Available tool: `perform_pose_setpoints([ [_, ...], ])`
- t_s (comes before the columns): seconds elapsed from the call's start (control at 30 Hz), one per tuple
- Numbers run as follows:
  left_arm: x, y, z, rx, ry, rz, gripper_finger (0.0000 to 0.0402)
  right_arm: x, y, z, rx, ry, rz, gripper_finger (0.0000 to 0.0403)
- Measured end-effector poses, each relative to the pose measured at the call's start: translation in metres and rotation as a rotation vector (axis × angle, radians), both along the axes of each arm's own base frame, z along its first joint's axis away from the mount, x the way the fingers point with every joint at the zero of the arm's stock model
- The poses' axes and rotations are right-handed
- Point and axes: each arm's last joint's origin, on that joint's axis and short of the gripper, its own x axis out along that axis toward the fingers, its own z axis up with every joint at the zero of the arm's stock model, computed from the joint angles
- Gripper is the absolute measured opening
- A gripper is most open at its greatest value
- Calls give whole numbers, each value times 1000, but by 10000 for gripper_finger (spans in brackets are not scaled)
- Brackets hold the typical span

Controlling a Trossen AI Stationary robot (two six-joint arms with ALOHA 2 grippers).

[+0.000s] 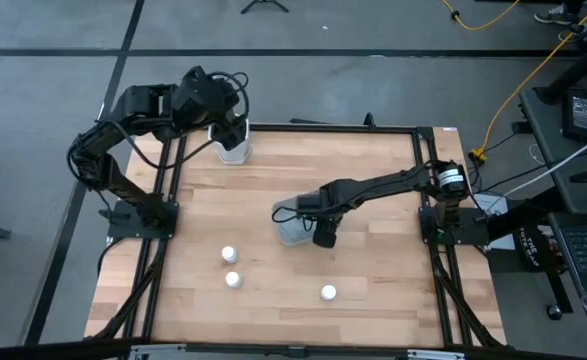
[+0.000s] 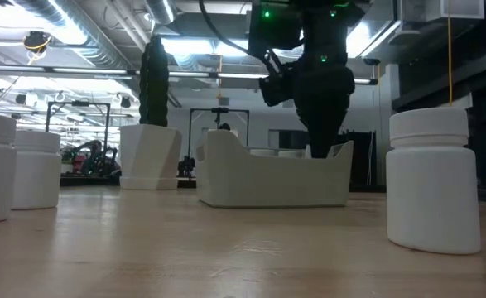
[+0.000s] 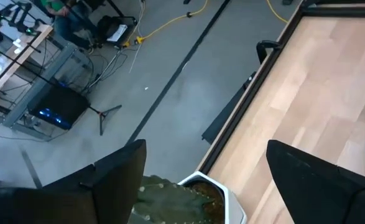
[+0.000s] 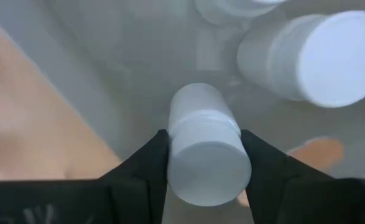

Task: Pick and place pill bottles into a basket
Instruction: Put the white pill bottle into the gray bin

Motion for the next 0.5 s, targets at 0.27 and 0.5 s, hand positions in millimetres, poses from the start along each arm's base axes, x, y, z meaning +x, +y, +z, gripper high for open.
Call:
perform_pose_setpoints([
  [0.27, 5, 0, -5, -24, 31, -12, 326, 5, -3, 18, 3, -12, -37, 330],
  [0.5, 4, 0, -6, -33, 32, -3, 326, 10, -1, 78, -32, -26, -31, 368],
])
